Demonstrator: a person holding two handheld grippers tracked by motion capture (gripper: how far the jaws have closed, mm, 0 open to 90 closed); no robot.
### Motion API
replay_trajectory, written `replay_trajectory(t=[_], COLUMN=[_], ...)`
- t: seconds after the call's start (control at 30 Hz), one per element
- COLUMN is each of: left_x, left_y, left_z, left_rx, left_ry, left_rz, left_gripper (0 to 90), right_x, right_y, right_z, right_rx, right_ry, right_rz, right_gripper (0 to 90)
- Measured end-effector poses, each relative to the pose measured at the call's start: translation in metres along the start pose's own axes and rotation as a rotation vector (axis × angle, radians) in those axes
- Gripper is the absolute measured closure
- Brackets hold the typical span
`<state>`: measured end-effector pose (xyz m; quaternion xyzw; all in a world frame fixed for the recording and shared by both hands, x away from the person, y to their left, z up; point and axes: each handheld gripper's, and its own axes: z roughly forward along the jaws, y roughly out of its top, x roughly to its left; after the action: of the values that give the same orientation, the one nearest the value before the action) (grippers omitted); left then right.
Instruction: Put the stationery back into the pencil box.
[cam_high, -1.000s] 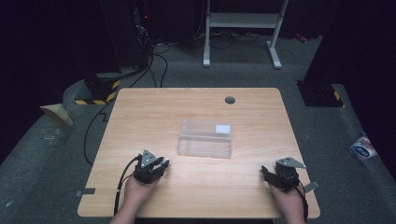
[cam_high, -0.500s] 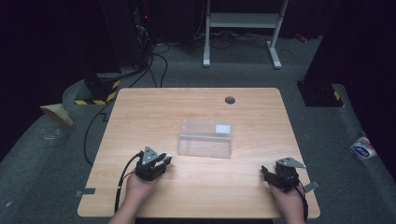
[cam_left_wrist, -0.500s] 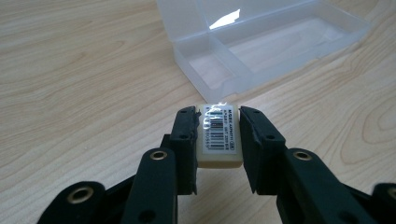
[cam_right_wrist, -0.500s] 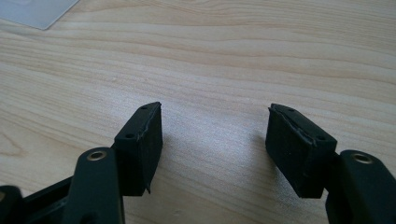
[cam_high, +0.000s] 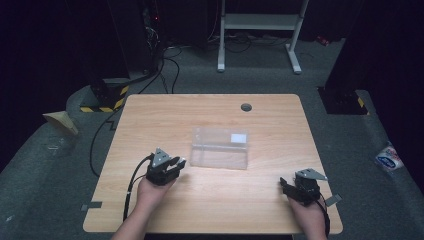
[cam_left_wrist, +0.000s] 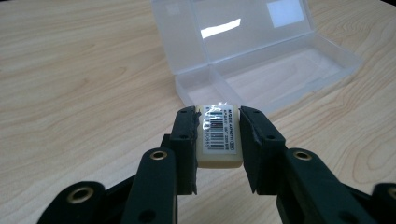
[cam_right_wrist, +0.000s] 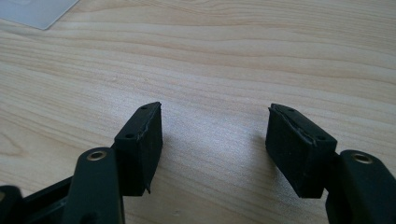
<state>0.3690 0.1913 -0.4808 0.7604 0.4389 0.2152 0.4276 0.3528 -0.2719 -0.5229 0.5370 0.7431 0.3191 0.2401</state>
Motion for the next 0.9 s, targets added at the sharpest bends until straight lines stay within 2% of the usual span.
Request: replay_trajectory(t=[0.07, 0.2, 0.43, 0.5, 0.77, 0.9], left_x=[-0.001, -0.003, -0.003, -0.001, -0.002, -0.002], left_y=[0.004, 0.013, 0.024, 0.026, 0.036, 0.041], left_z=[0.002, 0.008, 0.02, 0.022, 0.038, 0.049], left_rx=[-0.005, 0.009, 0.012, 0.004, 0.037, 0.075], left_ry=[0.001, -0.007, -0.007, -0.012, 0.007, 0.014], left_rz=[-0.005, 0.016, -0.009, -0.031, -0.022, -0.006], left_gripper=[67.6, 67.6, 67.7, 67.7, 67.7, 67.7], right_x=[0.0, 0.0, 0.0, 0.0, 0.0, 0.0], right_y=[0.0, 0.0, 0.0, 0.0, 0.0, 0.0], right_z=[0.0, 0.0, 0.0, 0.0, 0.0, 0.0], right_rx=[0.0, 0.0, 0.0, 0.0, 0.0, 0.0], right_ry=[0.0, 0.0, 0.002, 0.002, 0.003, 0.003], right_rz=[0.0, 0.001, -0.001, -0.002, -0.002, -0.001], right_gripper=[36.0, 35.9, 36.0, 35.9, 35.9, 35.9])
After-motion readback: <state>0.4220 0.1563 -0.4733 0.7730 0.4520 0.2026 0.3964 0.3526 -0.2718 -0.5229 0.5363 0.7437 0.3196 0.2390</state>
